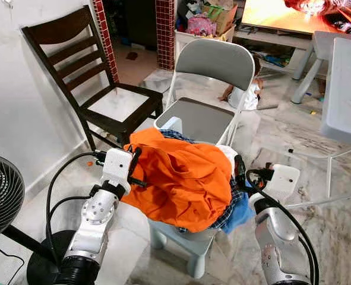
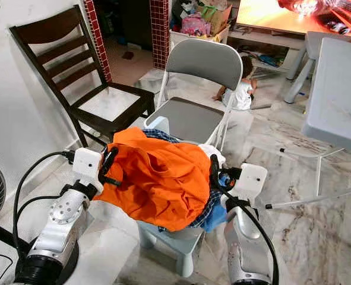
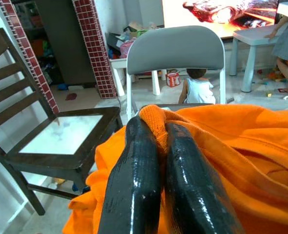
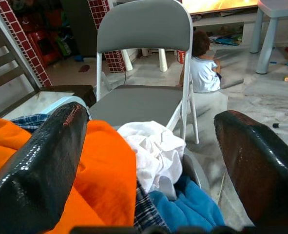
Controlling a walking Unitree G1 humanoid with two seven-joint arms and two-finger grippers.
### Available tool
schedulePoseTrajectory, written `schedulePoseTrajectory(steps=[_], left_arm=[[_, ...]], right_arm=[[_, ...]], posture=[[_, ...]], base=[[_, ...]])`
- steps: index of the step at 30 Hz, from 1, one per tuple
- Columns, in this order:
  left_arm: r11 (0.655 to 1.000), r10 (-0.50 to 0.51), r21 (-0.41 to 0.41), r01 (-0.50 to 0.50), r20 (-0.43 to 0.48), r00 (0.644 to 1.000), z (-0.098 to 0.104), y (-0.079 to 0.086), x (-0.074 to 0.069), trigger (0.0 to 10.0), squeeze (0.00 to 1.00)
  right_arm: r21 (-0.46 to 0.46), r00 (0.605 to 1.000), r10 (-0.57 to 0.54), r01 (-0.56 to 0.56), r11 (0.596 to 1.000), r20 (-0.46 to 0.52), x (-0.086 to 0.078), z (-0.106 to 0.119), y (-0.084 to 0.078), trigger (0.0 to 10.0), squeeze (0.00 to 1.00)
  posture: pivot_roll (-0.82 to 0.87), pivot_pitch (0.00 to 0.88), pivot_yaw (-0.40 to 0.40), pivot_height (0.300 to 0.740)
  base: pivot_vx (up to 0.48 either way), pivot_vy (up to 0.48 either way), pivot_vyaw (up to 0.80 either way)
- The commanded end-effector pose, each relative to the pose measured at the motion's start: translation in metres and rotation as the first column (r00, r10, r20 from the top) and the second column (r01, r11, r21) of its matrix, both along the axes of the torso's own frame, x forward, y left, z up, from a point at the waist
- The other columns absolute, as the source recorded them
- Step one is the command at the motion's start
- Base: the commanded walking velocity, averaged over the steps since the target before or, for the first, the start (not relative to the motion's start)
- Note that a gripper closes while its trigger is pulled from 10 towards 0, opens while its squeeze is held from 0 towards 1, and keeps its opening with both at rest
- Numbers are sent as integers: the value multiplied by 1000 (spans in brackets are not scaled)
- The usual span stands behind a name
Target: Hang hanger
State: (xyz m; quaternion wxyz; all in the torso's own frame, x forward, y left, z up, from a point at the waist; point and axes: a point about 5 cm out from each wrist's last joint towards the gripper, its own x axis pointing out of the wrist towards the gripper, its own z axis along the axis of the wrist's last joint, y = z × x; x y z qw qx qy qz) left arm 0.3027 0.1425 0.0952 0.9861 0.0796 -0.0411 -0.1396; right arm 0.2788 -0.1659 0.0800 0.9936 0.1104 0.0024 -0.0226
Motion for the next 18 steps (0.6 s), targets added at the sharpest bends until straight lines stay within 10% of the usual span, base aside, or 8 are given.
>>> schedulePoseTrajectory(steps=[1,18], left_arm=[[1000,9,-11,-9,-4,1000,-1,1,-1,10000,0],[999,15,-35,-15,-9,1000,-4,-3,-3,10000,0]], right_arm=[[-11,1000,9,-9,1000,10,1,2,0,10000,0],[-19,1000,24,-24,1000,8,5,4,-1,10000,0]], posture=[[6,47,11,740],[4,60,-1,740]], base=[[289,0,0],[319,-302,-311]])
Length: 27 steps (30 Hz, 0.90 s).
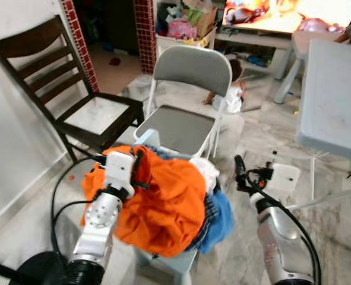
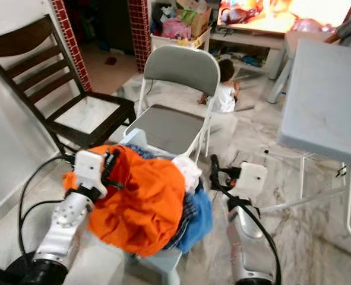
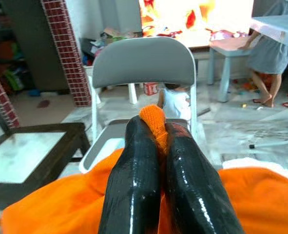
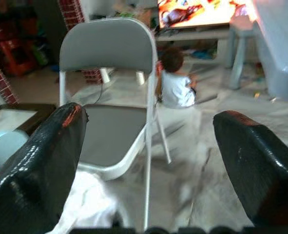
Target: Hang hanger
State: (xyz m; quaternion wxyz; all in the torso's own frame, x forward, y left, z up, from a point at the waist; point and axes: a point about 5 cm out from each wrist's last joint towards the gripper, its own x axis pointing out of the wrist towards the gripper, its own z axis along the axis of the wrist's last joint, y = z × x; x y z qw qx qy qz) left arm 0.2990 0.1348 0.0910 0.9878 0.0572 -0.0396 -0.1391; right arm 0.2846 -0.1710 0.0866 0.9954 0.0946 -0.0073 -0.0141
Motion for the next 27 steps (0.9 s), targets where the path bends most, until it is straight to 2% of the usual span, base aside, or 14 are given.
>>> schedulePoseTrajectory(steps=[1,7,9,14,27], left_arm=[[1000,14,10,-14,0,1000,0,5,0,10000,0],[1000,11,13,-11,-11,1000,-2,4,0,10000,0],[999,42,-18,-43,-35,998,-5,5,-1,10000,0],[998,57,9,-56,-63,996,-12,8,-3,10000,0],[994,105,14,-104,-92,990,-16,14,-7,10000,0]], right_arm=[[12,1000,9,-9,1000,-13,-1,-3,4,10000,0],[5,1000,11,-11,1000,-12,0,-2,3,10000,0],[3,1000,13,-13,1000,-12,0,-2,3,10000,0],[-1,1000,21,-21,1000,-18,0,-3,4,10000,0],[-11,999,33,-33,999,-27,1,-3,3,10000,0]], posture=[[4,60,-1,740],[0,69,-2,740],[1,75,-4,740],[4,87,-11,740],[16,112,-21,740]], base=[[322,-326,0],[294,-301,0],[0,0,0],[0,0,0],[0,0,0]])
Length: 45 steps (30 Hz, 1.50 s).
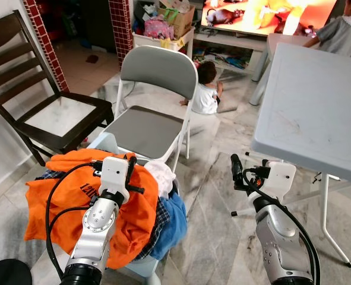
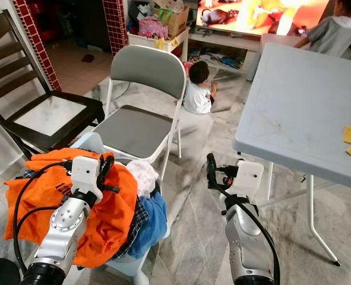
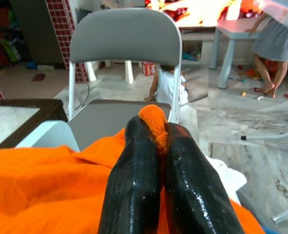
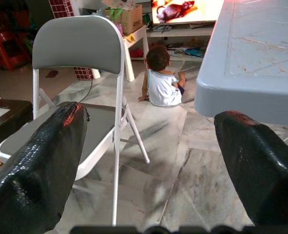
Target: Hang hanger
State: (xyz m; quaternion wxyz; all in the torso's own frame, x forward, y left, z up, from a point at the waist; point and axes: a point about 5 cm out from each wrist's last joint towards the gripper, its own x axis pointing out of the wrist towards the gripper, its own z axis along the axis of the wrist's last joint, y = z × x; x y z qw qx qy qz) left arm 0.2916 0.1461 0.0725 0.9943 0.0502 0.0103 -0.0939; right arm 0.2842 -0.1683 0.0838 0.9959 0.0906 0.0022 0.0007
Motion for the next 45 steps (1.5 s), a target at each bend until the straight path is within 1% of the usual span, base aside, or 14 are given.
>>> schedulePoseTrajectory(steps=[1,5,22,30,33,37,39,42,45], left_arm=[[1000,10,16,-10,-2,1000,2,3,1,10000,0],[1000,13,25,-12,-9,1000,2,4,2,10000,0],[999,-4,34,5,-22,1000,1,1,1,10000,0],[999,-11,37,12,-21,1000,1,0,3,10000,0],[999,-30,36,30,-7,1000,3,-1,3,10000,0],[999,-48,22,48,1,999,5,-2,4,10000,0],[997,-68,-26,68,4,998,8,-2,4,10000,0],[997,-65,-31,66,12,998,9,-1,5,10000,0],[995,-86,-38,87,25,996,13,-4,8,10000,0]], right_arm=[[-3,1000,2,-2,1000,-11,1,0,0,10000,0],[-5,1000,1,-1,1000,-16,0,-2,0,10000,0],[-17,1000,-11,10,1000,-20,-5,-3,-6,10000,0],[-24,1000,-9,8,1000,-20,-4,-2,-7,10000,0],[-27,1000,-7,7,1000,-16,-3,-1,-7,10000,0],[-30,1000,-10,9,1000,-16,-4,0,-8,10000,0],[-35,1000,-16,15,999,-14,-5,1,-10,10000,0],[-36,1000,-19,19,999,-13,-5,1,-11,10000,0],[-30,1000,-24,24,999,-4,-4,4,-12,10000,0]], posture=[[16,113,-19,740],[12,116,-17,740],[-10,125,-19,740],[-17,124,-19,740],[-19,123,-19,740],[-25,125,-19,740],[-35,135,-22,740],[-36,135,-22,740],[-42,135,-18,740]], base=[[0,0,0],[-135,0,0],[-305,0,0],[-307,0,0],[0,0,0],[0,0,0],[0,0,0],[0,0,0],[0,0,0]])
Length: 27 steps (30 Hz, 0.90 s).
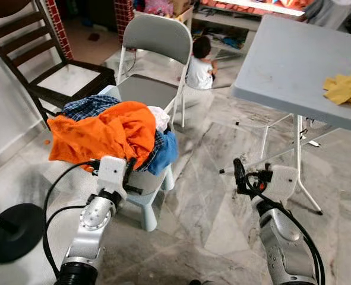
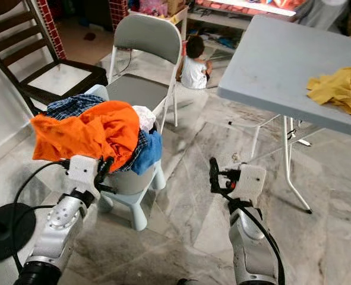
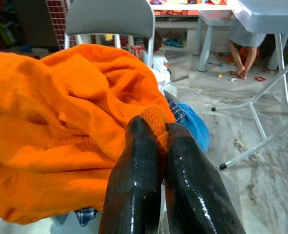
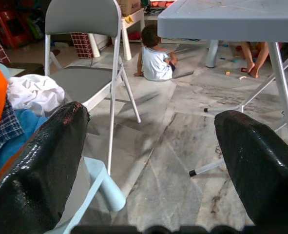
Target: Hang hanger
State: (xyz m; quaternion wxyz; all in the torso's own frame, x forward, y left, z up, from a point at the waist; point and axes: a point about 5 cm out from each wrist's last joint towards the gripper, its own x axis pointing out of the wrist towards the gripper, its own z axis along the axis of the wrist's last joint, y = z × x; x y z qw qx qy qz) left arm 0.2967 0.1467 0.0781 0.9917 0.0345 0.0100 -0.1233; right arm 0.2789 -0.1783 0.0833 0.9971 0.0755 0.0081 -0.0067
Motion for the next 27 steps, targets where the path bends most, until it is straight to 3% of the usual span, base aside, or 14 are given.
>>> schedulePoseTrajectory(steps=[1,6,9,24,27], left_arm=[[1000,-27,-8,27,29,999,7,-4,3,10000,0],[999,-45,-27,46,48,998,13,-9,8,10000,0],[992,-98,-68,102,67,993,19,-22,9,10000,0],[988,-130,-84,131,24,991,7,-28,0,10000,0],[982,-156,-101,160,49,987,17,-33,4,10000,0]], right_arm=[[0,1000,-10,10,1000,9,1,4,-2,10000,0],[-3,1000,-7,7,1000,21,5,9,-2,10000,0],[-14,1000,0,1,1000,31,6,13,-1,10000,0],[-15,1000,10,-10,1000,-2,-3,4,6,10000,0],[-12,1000,-6,6,1000,1,-2,4,3,10000,0]], posture=[[-42,135,-18,740],[-54,136,-14,740],[-61,140,-6,740],[-68,159,-3,740],[-70,155,4,740]], base=[[0,0,0],[0,0,0],[0,0,-800],[0,0,-800],[0,0,-800]])
